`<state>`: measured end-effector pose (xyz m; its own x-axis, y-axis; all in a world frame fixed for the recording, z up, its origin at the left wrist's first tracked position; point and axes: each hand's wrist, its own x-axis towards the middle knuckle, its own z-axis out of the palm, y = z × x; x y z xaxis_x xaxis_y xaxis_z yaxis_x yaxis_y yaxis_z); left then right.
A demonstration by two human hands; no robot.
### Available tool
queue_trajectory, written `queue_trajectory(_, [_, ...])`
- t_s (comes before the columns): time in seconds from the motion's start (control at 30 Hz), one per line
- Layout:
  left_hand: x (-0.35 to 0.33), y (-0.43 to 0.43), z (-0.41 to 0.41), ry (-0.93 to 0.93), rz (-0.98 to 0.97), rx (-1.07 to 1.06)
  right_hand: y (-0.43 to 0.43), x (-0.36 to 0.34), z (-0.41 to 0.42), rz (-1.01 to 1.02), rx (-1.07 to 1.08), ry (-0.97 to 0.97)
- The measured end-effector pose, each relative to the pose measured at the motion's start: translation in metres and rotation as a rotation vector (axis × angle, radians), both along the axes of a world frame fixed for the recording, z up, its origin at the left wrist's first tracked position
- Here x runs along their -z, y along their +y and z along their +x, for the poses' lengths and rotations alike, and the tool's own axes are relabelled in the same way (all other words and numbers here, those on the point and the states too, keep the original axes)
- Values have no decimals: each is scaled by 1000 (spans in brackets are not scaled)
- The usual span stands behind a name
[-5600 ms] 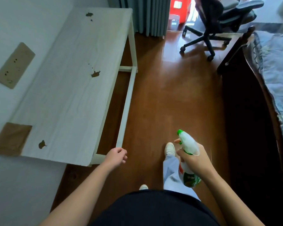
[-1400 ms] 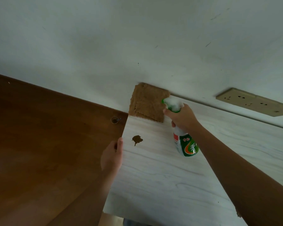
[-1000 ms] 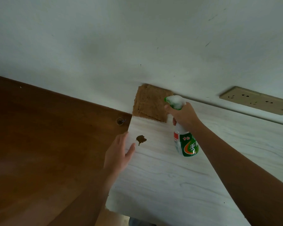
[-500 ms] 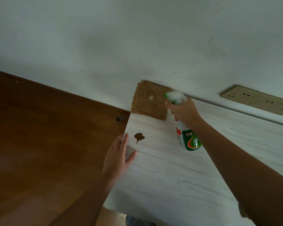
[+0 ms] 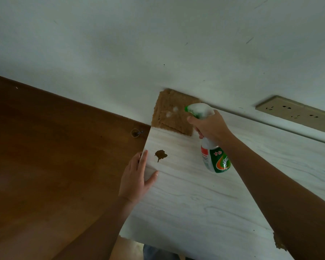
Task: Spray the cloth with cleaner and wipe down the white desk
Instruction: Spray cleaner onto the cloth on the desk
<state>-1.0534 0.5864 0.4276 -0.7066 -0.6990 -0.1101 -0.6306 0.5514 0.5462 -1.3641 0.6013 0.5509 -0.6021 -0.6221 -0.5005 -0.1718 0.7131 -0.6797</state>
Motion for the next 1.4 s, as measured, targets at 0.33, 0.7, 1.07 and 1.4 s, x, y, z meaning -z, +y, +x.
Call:
queue_trajectory(0.33, [-2,1,-1,20,1,-5,13,-5,-17,80,160,189])
queue_trajectory(0.7, [0,1,-1,-2,27,-12,14,-20,8,1,-114,5])
queue_trajectory(1.07, [0,0,-1,6,13,-5,1,-19,3,-23,159,148])
queue_trajectory(1.4, [-14,3,2,2,-88,9,41,-13,9,52,22,76])
